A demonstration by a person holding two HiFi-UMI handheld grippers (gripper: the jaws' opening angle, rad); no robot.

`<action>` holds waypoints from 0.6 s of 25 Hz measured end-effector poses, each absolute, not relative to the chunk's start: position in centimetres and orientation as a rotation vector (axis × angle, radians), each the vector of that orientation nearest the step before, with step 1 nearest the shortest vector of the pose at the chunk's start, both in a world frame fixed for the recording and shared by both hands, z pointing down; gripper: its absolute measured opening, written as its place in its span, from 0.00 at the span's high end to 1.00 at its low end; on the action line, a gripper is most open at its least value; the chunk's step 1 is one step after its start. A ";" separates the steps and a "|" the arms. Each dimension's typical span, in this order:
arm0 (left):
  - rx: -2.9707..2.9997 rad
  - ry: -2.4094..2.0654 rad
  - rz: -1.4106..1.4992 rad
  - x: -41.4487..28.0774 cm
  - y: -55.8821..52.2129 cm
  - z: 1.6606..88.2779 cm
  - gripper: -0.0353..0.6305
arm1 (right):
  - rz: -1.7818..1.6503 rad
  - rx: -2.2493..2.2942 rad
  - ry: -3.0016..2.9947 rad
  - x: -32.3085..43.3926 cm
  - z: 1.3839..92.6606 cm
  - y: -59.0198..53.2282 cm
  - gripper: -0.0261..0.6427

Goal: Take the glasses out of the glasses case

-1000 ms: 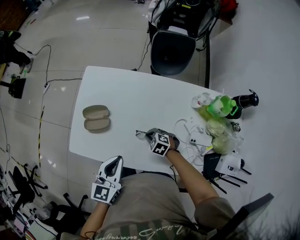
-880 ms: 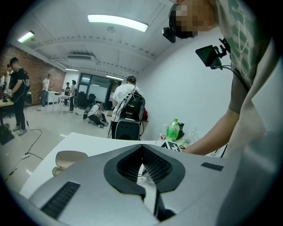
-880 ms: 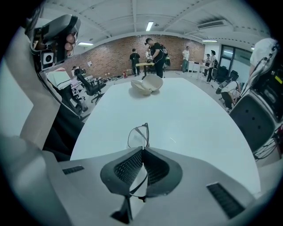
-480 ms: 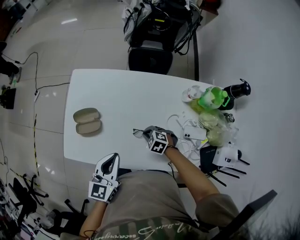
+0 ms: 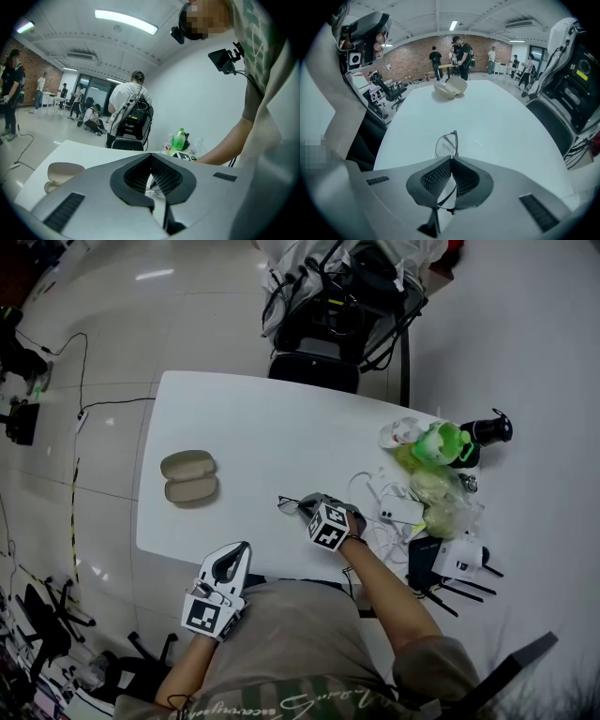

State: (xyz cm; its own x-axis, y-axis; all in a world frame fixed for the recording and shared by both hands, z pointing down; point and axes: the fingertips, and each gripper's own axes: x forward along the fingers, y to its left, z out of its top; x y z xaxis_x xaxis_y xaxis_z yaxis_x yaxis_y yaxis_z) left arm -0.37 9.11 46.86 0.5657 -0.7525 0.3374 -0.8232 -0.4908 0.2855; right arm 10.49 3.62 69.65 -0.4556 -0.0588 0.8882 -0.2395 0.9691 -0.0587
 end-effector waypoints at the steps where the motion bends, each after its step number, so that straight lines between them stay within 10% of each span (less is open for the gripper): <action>1: 2.388 -1.280 0.232 -0.5 9.1 46.8 0.94 | 0.210 0.209 -2.040 10.4 69.7 3.8 0.93; 15: 2.414 -1.262 0.232 0.2 8.7 46.6 0.94 | 0.173 0.171 -2.005 11.0 70.2 4.7 0.93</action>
State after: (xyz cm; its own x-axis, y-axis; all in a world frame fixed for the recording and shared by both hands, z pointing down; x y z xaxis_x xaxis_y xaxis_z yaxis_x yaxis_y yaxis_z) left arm 0.19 8.65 46.57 0.5773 -0.7483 0.3267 -0.8156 -0.5089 0.2753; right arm 10.97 4.73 70.17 -0.4237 -0.0435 0.9048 -0.1975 0.9793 -0.0454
